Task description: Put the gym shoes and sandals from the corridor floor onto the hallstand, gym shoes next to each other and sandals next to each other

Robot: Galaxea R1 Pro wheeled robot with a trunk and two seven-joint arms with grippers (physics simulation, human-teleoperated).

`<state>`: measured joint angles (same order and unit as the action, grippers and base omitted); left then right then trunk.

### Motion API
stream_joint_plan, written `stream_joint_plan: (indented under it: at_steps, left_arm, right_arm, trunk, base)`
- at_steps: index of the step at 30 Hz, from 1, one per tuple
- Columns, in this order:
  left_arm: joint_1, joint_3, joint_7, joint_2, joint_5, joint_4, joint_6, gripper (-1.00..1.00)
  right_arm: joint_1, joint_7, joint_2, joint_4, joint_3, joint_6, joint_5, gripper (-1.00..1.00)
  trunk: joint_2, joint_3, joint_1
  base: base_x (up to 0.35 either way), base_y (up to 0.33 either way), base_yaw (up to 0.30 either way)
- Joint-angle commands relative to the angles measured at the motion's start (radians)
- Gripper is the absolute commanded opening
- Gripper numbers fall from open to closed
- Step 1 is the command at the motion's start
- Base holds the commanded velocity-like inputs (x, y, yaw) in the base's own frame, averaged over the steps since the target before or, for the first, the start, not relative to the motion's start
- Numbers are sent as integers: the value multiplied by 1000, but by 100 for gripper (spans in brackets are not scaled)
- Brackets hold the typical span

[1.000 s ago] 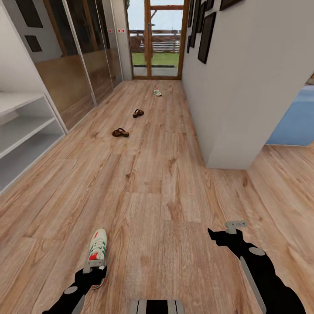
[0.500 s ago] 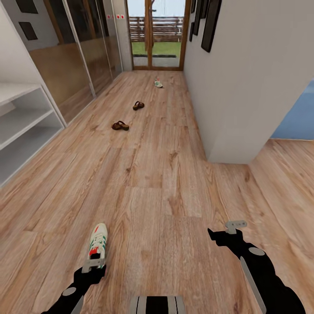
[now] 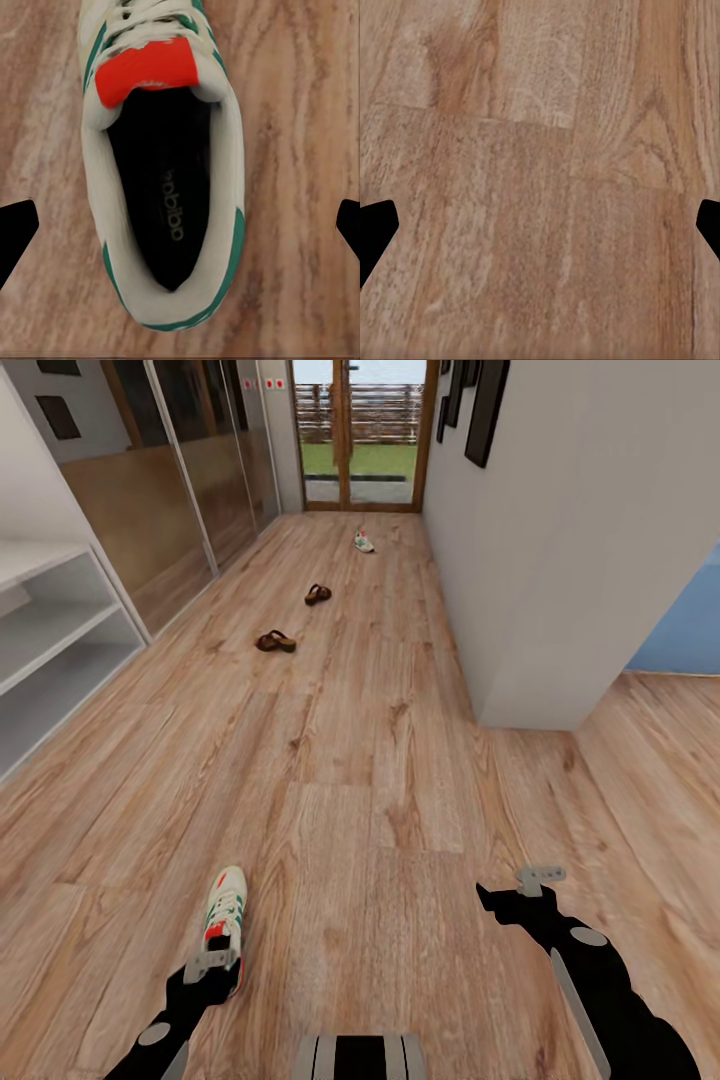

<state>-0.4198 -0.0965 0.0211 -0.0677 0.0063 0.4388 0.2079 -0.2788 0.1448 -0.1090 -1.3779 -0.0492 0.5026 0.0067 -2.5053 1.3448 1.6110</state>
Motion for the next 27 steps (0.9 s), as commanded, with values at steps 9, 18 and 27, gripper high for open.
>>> stream_joint_plan:
  at_steps: [9,18,27]
  left_arm:
    - [-1,-3,3,0,1,-1,4,100]
    - [-1,-3,3,0,1,-1,5,100]
    - [-1,-3,3,0,1,-1,5,100]
  right_arm:
    - [0,6,0,0,-1,5,1,100]
    - [0,6,0,0,-1,5,1,100]
    - [0,6,0,0,-1,5,1,100]
  trunk:
    - [-2,42,4]
    - [-4,90,8]
    - [-6,135,11]
  base:
    - [0,0,0]
    - [0,0,0]
    - [0,0,0]
